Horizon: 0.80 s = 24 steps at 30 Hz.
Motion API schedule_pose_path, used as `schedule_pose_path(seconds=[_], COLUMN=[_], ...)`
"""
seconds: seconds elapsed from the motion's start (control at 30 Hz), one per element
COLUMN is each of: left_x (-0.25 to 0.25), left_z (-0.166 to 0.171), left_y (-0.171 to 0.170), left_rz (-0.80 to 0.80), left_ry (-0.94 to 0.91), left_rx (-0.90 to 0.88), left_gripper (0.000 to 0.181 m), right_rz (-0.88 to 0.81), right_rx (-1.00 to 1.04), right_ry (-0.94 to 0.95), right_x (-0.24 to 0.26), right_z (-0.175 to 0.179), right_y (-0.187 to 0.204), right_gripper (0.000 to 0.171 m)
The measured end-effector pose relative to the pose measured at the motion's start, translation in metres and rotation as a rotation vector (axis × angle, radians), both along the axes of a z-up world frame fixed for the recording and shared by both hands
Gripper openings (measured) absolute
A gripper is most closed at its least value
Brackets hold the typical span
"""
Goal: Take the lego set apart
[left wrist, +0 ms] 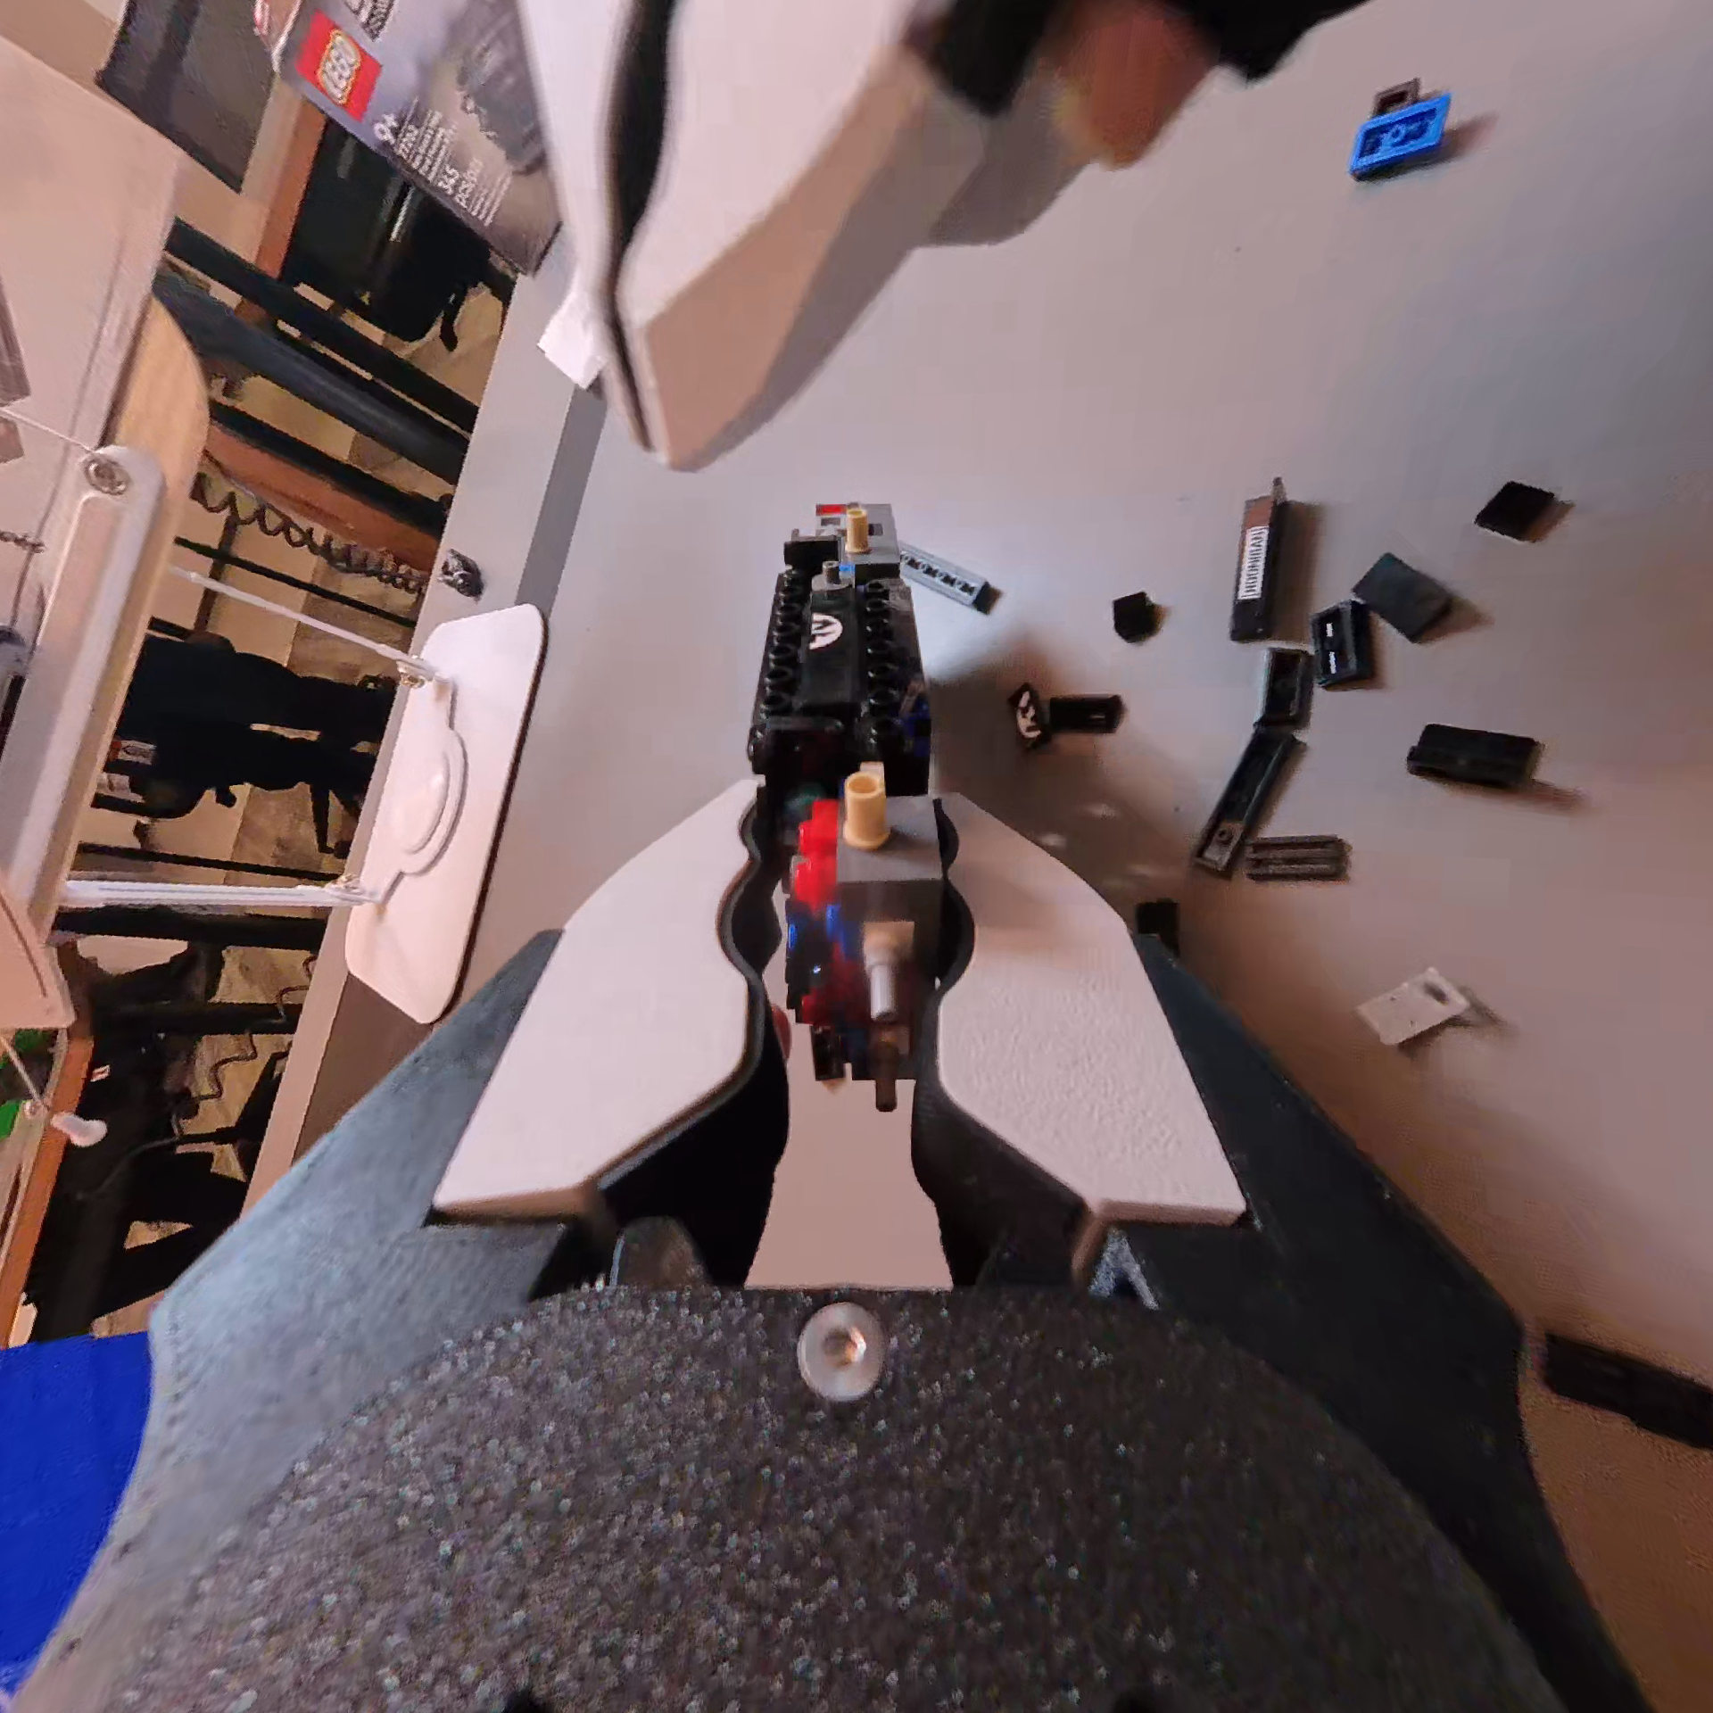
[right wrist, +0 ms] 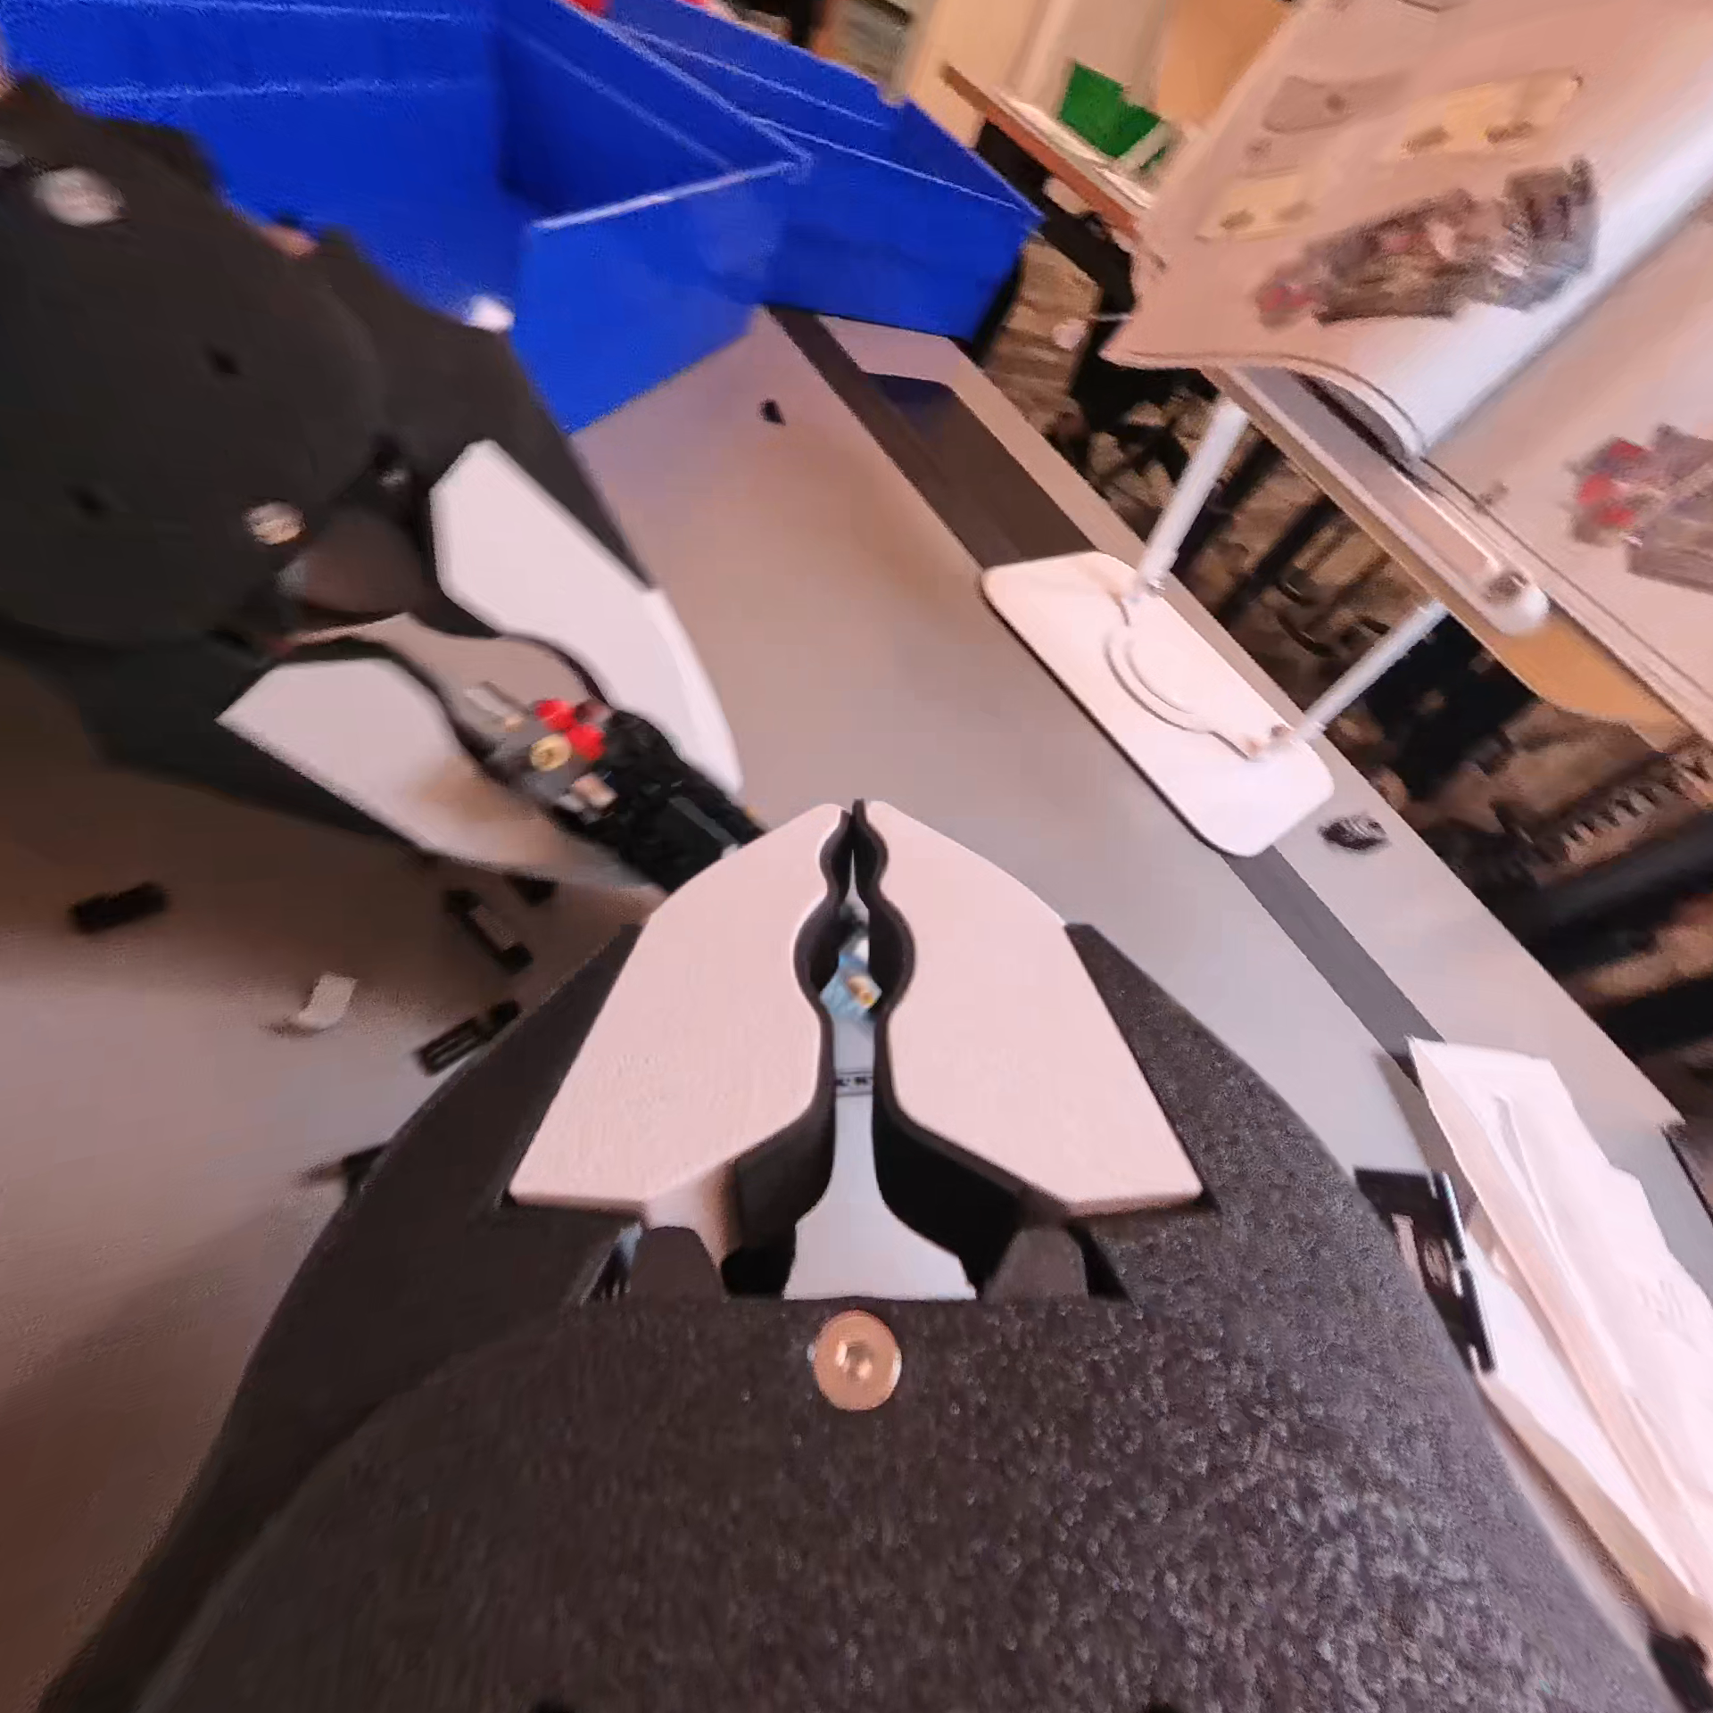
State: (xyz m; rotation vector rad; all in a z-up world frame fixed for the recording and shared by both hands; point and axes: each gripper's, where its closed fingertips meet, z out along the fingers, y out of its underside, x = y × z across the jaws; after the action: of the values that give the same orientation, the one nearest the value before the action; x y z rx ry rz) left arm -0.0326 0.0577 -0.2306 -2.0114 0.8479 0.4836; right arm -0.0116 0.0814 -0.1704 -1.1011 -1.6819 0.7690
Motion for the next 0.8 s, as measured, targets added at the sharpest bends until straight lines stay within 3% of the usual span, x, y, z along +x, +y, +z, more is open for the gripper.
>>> schedule_pose_path(seconds=[0.13, 0.17, 0.23, 0.8], left_x=[-0.001, -0.001, 0.001, 0.0], left_z=[0.0, -0.001, -0.001, -0.005], left_y=[0.0, 0.0, 0.0, -0.005], left_rz=[0.006, 0.005, 0.003, -0.013], left_ry=[0.011, 0.021, 0.031, 0.244], left_rx=[-0.007, -0.007, -0.012, -0.017], left_gripper=[0.03, 0.03, 0.03, 0.03], right_rz=[0.108, 0.116, 0.115, 0.129], right_rx=[0.04, 0.046, 0.071, 0.179], right_ry=[-0.034, -0.05, -0.083, -0.139], right_x=[0.004, 0.003, 0.002, 0.0], right_z=[-0.008, -0.012, -0.02, -0.036], right_y=[-0.024, -0.027, -0.028, -0.039], right_gripper=[0.001, 0.024, 0.025, 0.006])
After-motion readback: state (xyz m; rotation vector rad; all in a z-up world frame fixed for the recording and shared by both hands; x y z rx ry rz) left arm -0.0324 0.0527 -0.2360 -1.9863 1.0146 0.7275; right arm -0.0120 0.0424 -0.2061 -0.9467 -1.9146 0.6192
